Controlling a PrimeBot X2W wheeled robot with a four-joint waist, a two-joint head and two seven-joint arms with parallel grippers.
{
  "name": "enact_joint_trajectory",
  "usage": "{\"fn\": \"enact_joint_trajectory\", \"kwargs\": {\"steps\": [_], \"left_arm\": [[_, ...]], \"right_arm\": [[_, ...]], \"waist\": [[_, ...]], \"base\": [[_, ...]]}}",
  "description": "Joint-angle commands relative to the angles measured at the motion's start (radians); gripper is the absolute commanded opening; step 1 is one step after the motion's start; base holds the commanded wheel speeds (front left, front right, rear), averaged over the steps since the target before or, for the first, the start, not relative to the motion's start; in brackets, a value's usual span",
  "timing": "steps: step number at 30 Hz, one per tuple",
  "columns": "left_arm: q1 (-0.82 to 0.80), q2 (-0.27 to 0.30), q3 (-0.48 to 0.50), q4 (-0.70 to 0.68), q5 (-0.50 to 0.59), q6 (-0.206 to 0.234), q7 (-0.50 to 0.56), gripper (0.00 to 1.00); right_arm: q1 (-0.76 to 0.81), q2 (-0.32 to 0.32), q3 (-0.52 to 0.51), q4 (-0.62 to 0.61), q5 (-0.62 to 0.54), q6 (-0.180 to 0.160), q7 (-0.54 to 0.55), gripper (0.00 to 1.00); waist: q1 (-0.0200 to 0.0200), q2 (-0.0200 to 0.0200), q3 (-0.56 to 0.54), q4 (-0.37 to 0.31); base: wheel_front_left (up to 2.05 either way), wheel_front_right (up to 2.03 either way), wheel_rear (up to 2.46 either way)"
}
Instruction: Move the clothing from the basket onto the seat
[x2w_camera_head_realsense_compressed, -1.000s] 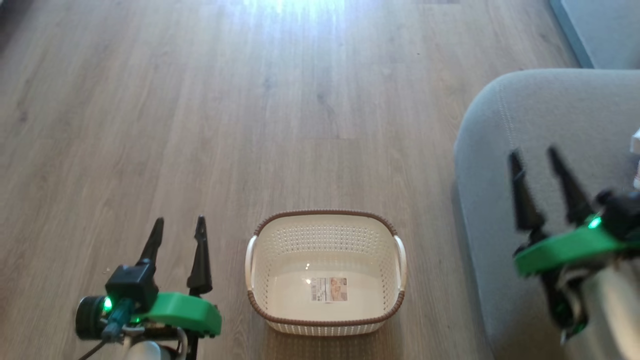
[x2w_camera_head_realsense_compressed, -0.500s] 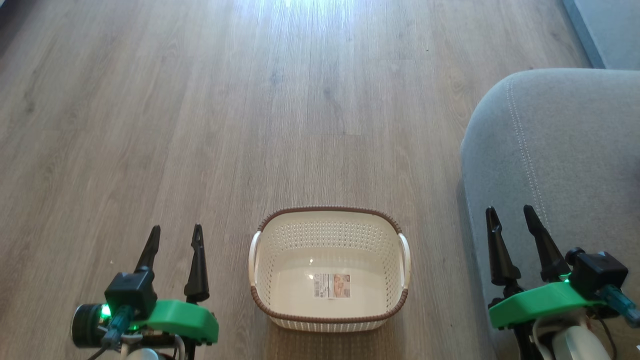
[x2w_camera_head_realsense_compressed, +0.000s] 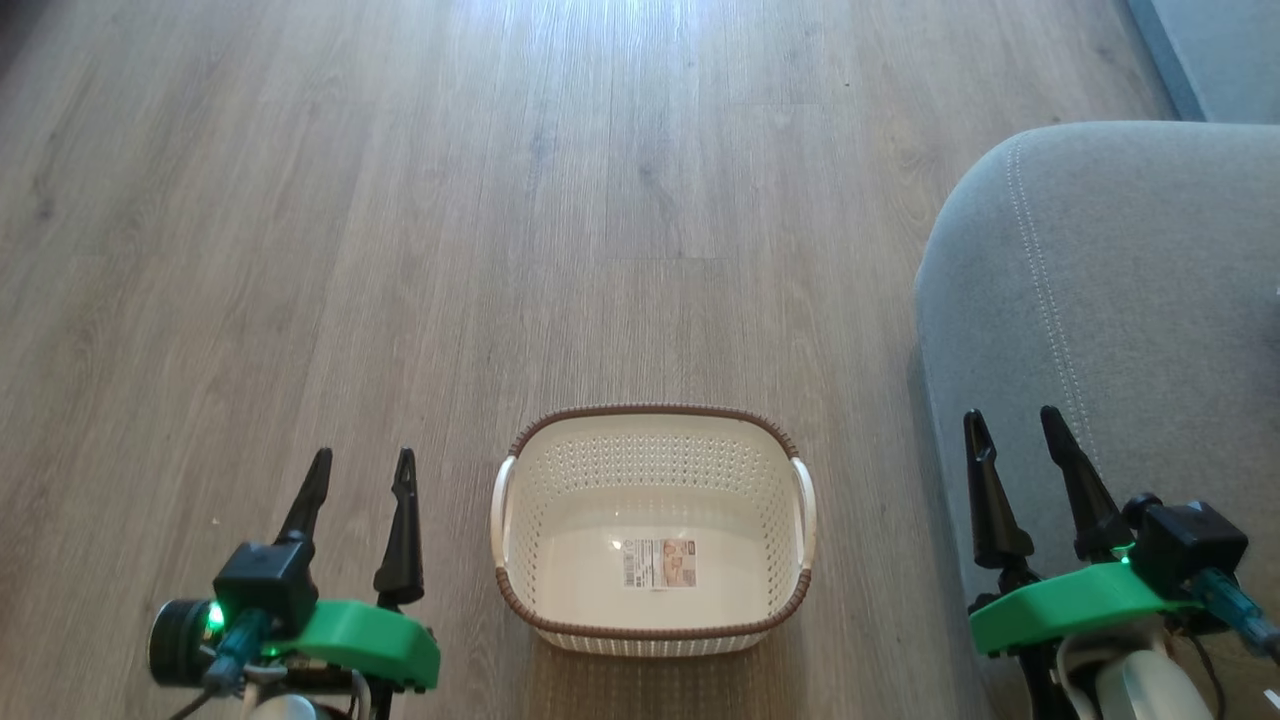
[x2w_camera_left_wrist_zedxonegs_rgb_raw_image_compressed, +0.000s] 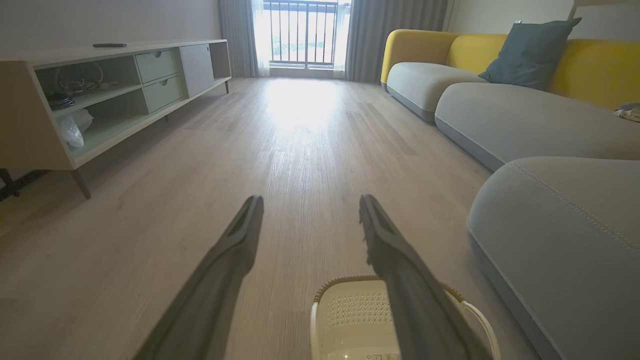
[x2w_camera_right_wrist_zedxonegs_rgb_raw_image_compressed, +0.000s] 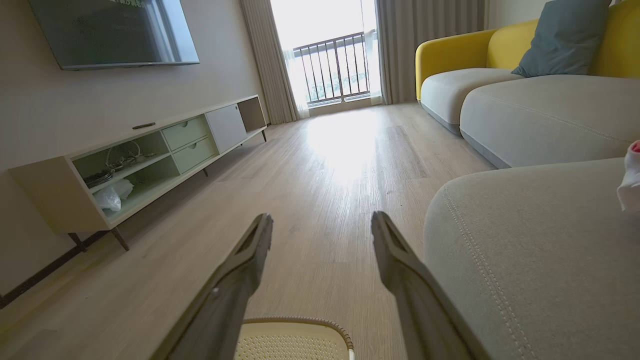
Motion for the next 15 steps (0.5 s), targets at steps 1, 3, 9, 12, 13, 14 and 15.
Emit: {"fn": "enact_joint_trajectory", "kwargs": {"steps": [1,3,9,12,13,14,15], "left_arm": [[-0.037,-0.001,0.03,-0.034,-0.015,-0.012,-0.005,1.0],[-0.034,-0.001,0.035,-0.031,-0.027,-0.026,-0.005,1.0],[-0.03,-0.001,0.043,-0.031,-0.035,-0.065,-0.005,1.0],[-0.03,-0.001,0.04,-0.036,-0.046,-0.086,-0.005,1.0],[-0.029,-0.001,0.04,-0.038,-0.056,-0.095,-0.005,1.0],[-0.029,-0.001,0.042,-0.041,-0.063,-0.102,-0.005,1.0],[-0.029,-0.001,0.044,-0.044,-0.066,-0.109,-0.005,1.0]], "right_arm": [[-0.021,0.002,0.022,-0.037,-0.006,0.0,-0.009,1.0],[-0.02,0.003,0.022,-0.039,-0.006,0.0,-0.009,1.0],[-0.016,0.005,0.021,-0.041,-0.008,0.0,-0.009,1.0],[-0.016,0.006,0.019,-0.04,-0.008,0.0,-0.009,1.0],[-0.016,0.006,0.018,-0.039,-0.008,0.0,-0.009,1.0],[-0.017,0.006,0.018,-0.038,-0.008,0.0,-0.009,1.0],[-0.017,0.006,0.019,-0.036,-0.008,0.0,-0.009,1.0]], "waist": [[0.0001,0.0,-0.001,-0.003],[0.0001,0.0,-0.003,-0.005],[0.0001,0.0,-0.004,-0.011],[0.0001,0.0,-0.003,-0.012],[0.0001,0.0,-0.002,-0.012],[0.0001,0.0,-0.001,-0.012],[0.0001,0.0,0.0,-0.012]], "base": [[0.0,0.0,0.0],[0.0,0.0,0.0],[0.0,0.0,0.0],[0.0,0.0,0.0],[0.0,0.0,0.0],[0.0,0.0,0.0],[0.0,0.0,0.0]]}}
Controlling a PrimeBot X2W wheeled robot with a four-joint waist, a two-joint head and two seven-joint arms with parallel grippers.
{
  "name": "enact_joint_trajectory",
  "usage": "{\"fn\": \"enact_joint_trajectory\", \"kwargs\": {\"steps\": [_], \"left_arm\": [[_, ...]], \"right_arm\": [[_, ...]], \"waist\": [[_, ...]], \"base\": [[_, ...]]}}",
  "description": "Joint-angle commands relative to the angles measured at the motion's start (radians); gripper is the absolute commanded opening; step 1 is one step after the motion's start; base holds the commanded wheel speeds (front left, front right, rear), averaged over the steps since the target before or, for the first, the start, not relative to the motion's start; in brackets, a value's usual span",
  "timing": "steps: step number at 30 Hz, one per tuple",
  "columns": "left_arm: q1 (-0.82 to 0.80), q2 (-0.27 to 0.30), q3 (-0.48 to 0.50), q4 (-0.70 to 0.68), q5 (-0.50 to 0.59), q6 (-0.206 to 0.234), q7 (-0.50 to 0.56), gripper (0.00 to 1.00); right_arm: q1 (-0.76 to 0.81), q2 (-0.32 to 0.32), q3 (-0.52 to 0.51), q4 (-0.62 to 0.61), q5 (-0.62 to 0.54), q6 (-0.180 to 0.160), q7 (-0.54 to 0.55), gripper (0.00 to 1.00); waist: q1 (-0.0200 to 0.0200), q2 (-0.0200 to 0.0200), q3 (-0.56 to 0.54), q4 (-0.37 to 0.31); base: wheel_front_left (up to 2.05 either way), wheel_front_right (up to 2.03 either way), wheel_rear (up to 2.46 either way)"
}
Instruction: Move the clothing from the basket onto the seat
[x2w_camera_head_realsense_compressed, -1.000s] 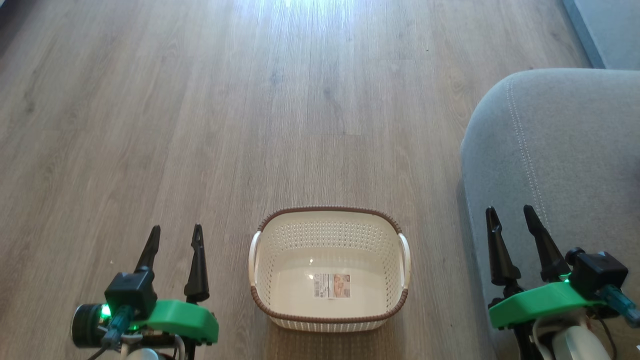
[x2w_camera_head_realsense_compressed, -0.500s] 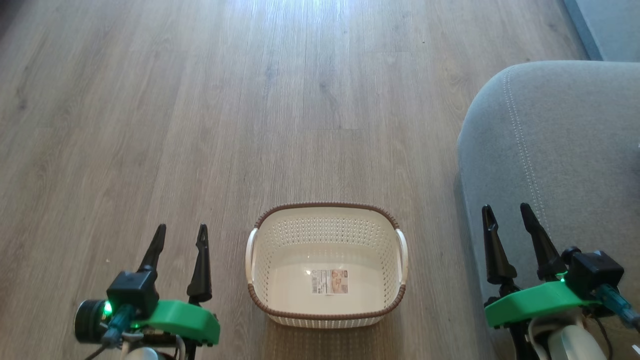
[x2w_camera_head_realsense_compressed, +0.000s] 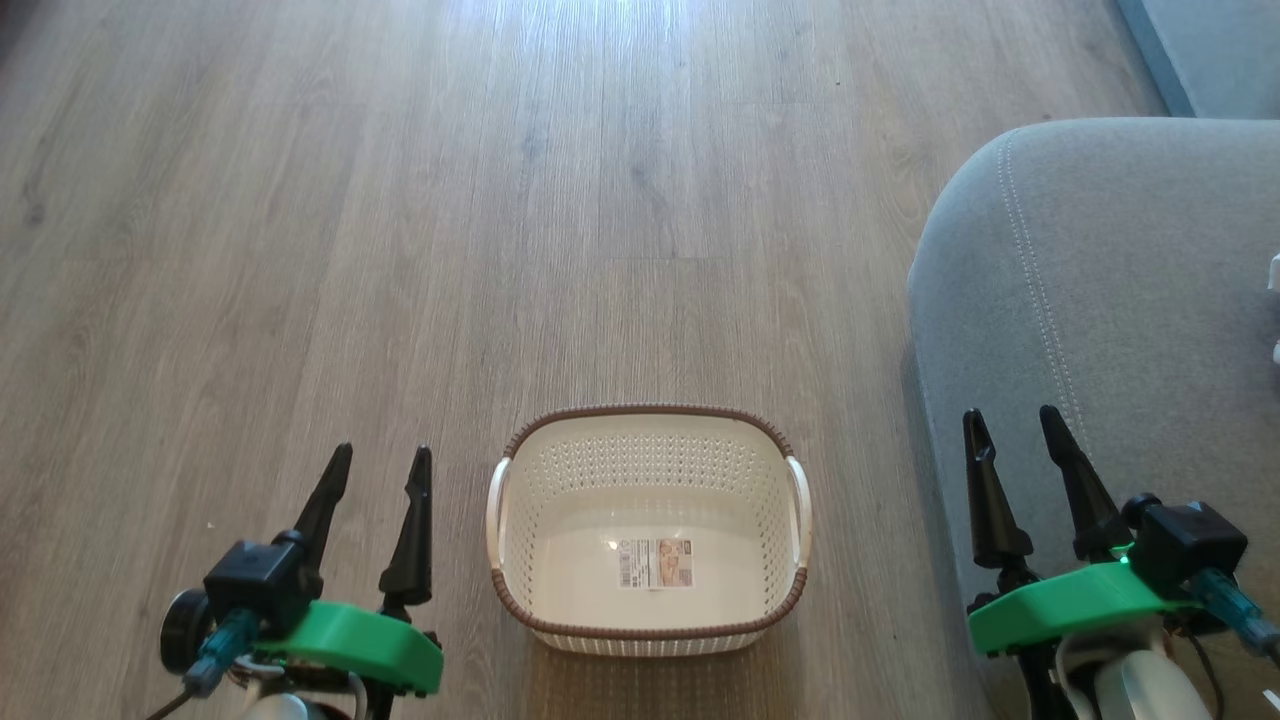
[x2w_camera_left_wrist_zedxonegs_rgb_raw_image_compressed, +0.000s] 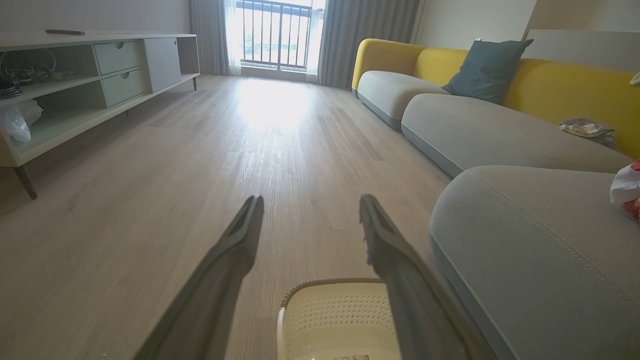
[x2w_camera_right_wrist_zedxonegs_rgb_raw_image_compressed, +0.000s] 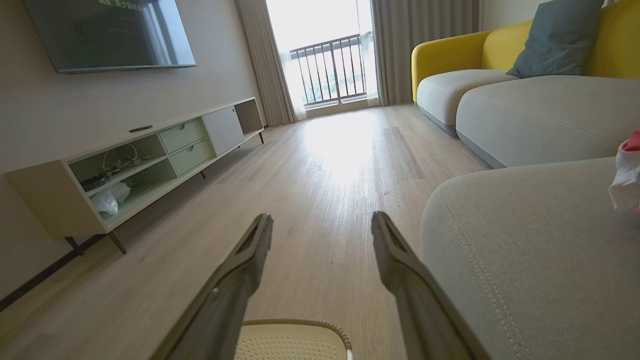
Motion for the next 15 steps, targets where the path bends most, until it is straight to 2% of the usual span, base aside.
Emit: {"fn": "enact_joint_trajectory", "kwargs": {"steps": [1,14,15], "left_arm": [[-0.029,-0.001,0.039,-0.041,-0.003,-0.01,-0.005,1.0],[-0.022,-0.001,0.046,0.002,-0.08,-0.048,-0.005,1.0],[0.002,0.0,0.006,0.038,-0.081,-0.045,0.0,0.0]], "right_arm": [[-0.017,0.001,0.022,-0.029,-0.008,0.0,-0.009,1.0],[-0.02,-0.001,0.03,-0.015,-0.015,0.0,-0.009,1.0],[0.0,0.001,0.005,0.018,-0.009,0.0,0.0,0.0]], "waist": [[0.0,0.0,0.002,0.001],[0.0,0.0,0.003,0.006],[0.0,0.0,0.003,0.006]], "base": [[0.0,0.0,0.0],[0.0,0.0,0.0],[0.0,0.0,0.0]]}}
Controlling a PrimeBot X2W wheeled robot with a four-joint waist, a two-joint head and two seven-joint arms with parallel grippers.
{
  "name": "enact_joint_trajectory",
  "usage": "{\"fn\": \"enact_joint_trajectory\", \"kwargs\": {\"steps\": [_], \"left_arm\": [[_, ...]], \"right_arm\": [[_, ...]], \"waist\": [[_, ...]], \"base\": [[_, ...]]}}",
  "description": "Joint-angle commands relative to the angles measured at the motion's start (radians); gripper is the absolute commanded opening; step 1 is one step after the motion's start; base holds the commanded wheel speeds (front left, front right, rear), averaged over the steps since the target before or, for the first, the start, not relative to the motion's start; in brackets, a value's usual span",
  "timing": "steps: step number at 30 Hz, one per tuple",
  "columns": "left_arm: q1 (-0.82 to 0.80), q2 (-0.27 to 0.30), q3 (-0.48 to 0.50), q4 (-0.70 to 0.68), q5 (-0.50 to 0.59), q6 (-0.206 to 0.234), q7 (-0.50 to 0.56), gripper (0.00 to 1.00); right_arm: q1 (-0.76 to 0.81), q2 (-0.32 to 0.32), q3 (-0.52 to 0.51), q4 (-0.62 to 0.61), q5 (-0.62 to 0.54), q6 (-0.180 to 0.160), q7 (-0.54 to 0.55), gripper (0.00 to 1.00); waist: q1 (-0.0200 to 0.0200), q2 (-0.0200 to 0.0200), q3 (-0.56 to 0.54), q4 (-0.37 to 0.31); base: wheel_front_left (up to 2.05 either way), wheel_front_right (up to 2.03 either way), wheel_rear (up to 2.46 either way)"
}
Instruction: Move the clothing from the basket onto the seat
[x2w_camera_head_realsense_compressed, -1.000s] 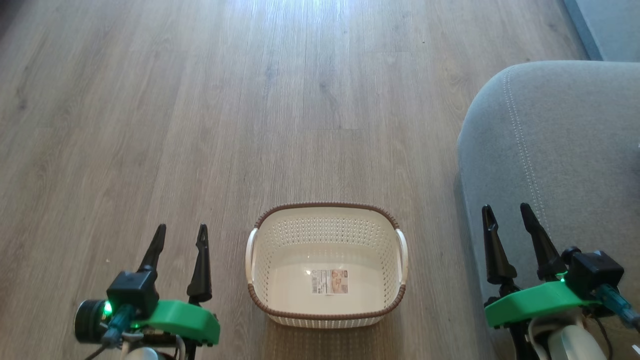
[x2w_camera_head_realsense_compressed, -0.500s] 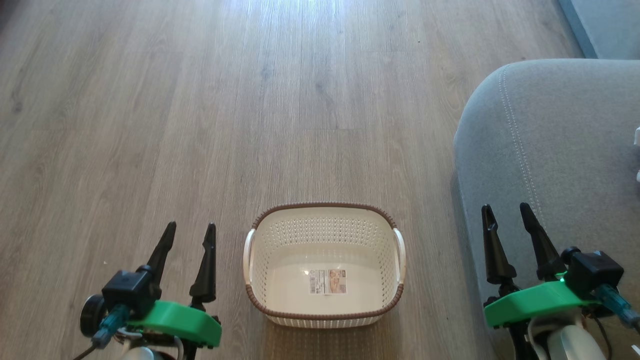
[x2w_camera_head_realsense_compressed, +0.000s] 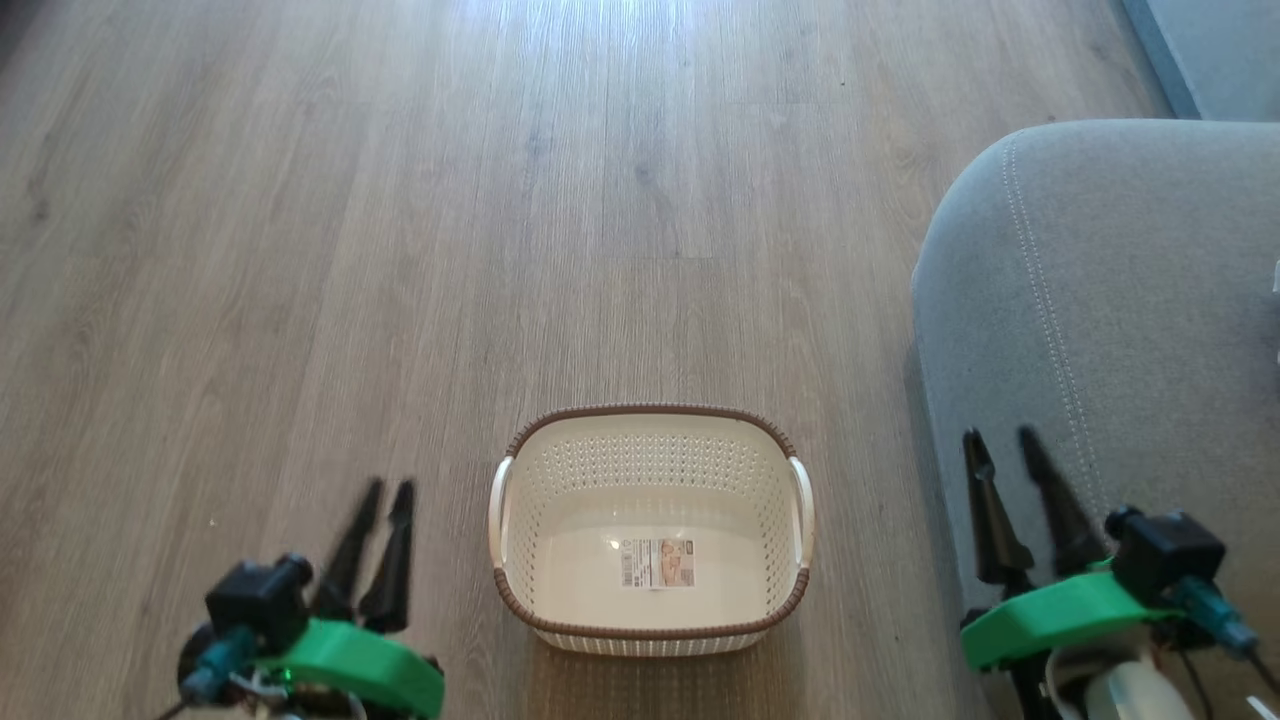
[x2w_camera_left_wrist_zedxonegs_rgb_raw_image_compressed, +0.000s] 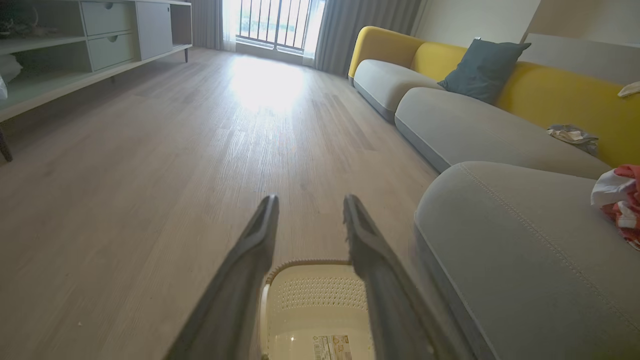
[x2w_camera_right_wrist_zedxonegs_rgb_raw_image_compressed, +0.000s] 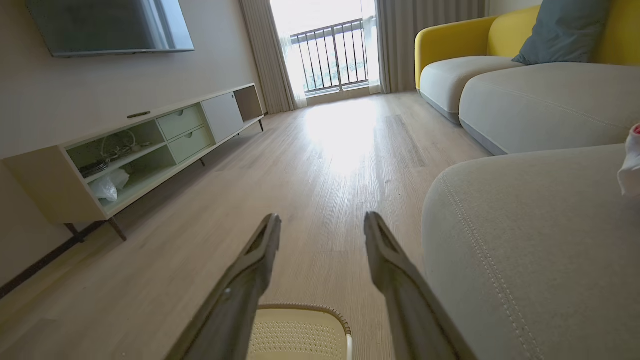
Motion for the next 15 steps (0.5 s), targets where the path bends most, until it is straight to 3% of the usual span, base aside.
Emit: {"fn": "enact_joint_trajectory", "kwargs": {"steps": [1,15], "left_arm": [[0.0,0.0,0.0,0.003,-0.001,0.0,0.0,0.0],[0.003,0.0,0.018,0.048,-0.135,-0.006,0.038,0.0]], "right_arm": [[0.0,0.0,0.001,0.003,0.001,0.0,0.0,0.0],[-0.003,-0.006,-0.003,0.047,0.144,0.0,0.031,0.0]], "waist": [[0.0,0.0,0.0,0.0],[0.0,0.0,0.0,-0.006]], "base": [[0.0,0.0,0.0],[0.0,0.0,0.0]]}}
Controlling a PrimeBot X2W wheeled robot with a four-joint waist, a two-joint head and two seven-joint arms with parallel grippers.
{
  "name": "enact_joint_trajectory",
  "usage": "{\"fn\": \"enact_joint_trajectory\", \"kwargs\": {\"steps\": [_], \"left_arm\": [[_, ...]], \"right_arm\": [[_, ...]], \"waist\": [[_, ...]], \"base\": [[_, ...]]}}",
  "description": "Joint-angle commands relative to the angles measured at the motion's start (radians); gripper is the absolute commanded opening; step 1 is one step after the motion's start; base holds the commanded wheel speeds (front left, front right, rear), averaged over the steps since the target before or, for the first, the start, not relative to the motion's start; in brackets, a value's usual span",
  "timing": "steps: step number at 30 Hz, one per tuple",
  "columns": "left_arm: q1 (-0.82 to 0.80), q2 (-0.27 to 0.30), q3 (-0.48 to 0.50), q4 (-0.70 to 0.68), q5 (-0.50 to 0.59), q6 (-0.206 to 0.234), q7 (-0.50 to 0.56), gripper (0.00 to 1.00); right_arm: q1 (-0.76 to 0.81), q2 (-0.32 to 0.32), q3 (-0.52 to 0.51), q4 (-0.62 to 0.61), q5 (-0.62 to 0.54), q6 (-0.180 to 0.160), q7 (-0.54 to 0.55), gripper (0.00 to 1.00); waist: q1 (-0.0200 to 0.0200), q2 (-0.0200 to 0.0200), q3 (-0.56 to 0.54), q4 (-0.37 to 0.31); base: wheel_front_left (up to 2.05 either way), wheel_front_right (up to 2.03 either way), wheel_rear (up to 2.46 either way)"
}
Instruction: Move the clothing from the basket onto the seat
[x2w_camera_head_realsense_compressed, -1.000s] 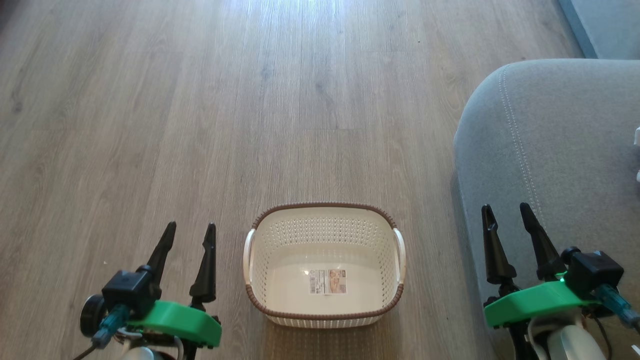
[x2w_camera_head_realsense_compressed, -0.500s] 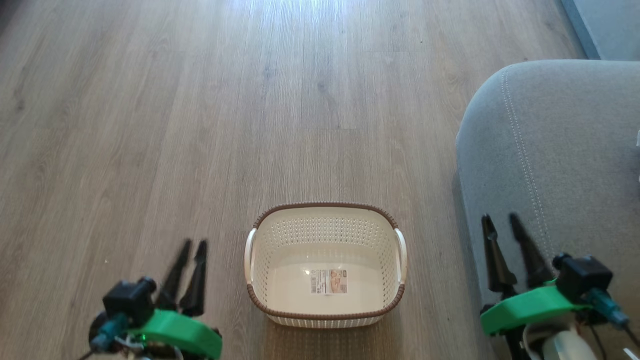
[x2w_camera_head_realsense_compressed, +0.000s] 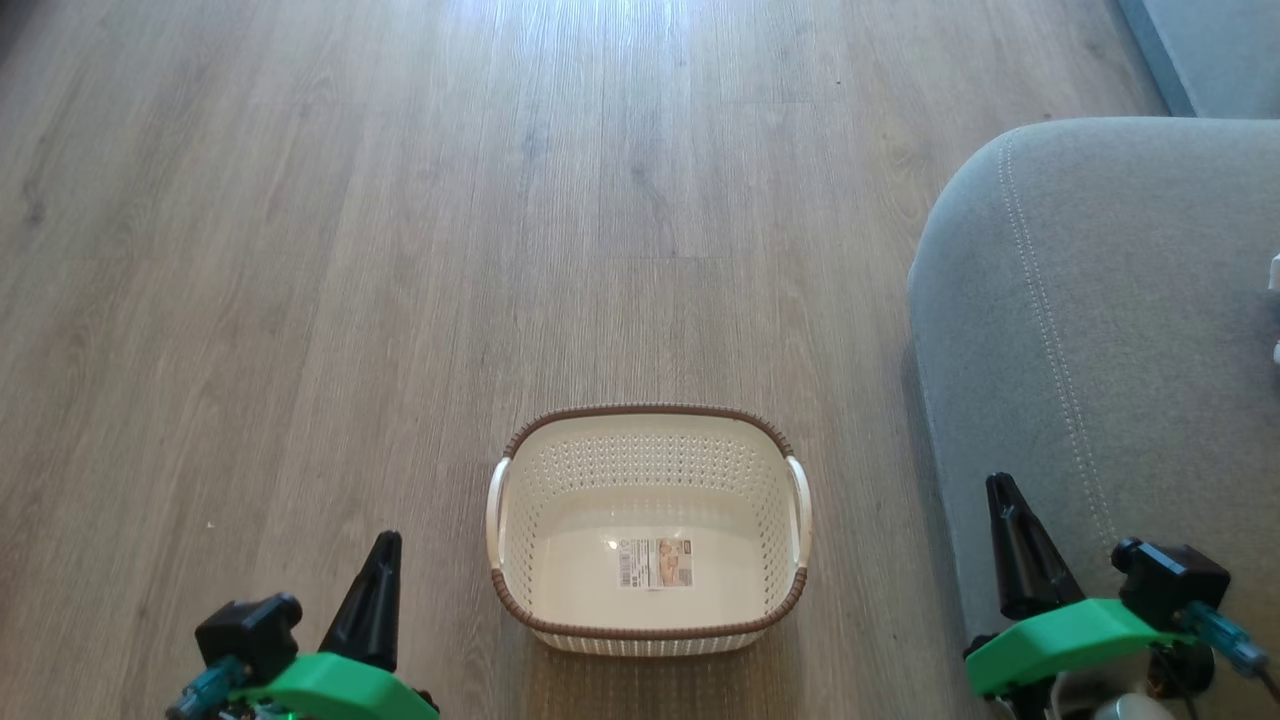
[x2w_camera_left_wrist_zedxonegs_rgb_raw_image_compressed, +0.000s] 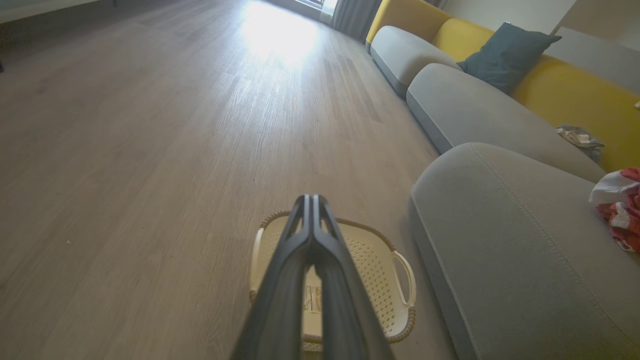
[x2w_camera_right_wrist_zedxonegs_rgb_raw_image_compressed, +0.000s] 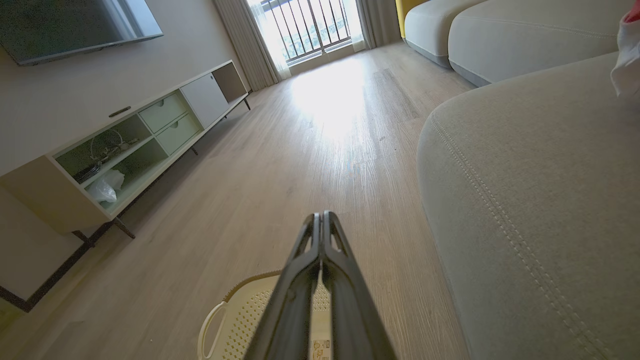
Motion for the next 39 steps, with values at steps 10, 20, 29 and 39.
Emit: {"fn": "enact_joint_trajectory", "kwargs": {"steps": [10,20,29,39], "left_arm": [[-0.06,0.0,0.034,-0.027,-0.126,-0.009,0.032,0.0],[-0.073,0.0,0.051,-0.023,-0.232,-0.013,0.062,0.0],[-0.083,0.0,0.064,-0.021,-0.316,-0.017,0.085,0.0],[-0.095,0.0,0.081,-0.017,-0.422,-0.021,0.115,0.0]], "right_arm": [[-0.05,-0.01,-0.012,-0.026,0.134,0.0,0.031,0.0],[-0.06,-0.012,-0.019,-0.022,0.244,0.0,0.057,0.0],[-0.069,-0.014,-0.025,-0.019,0.332,0.0,0.079,0.0],[-0.079,-0.015,-0.034,-0.016,0.44,0.0,0.106,0.0]], "waist": [[0.0,0.0,0.0,-0.005],[0.0,0.0,0.0,-0.01],[0.0,0.0,0.0,-0.013],[0.0,0.0,-0.001,-0.018]], "base": [[0.0,0.0,0.0],[0.0,0.0,0.0],[0.0,0.0,0.0],[0.0,0.0,0.0]]}}
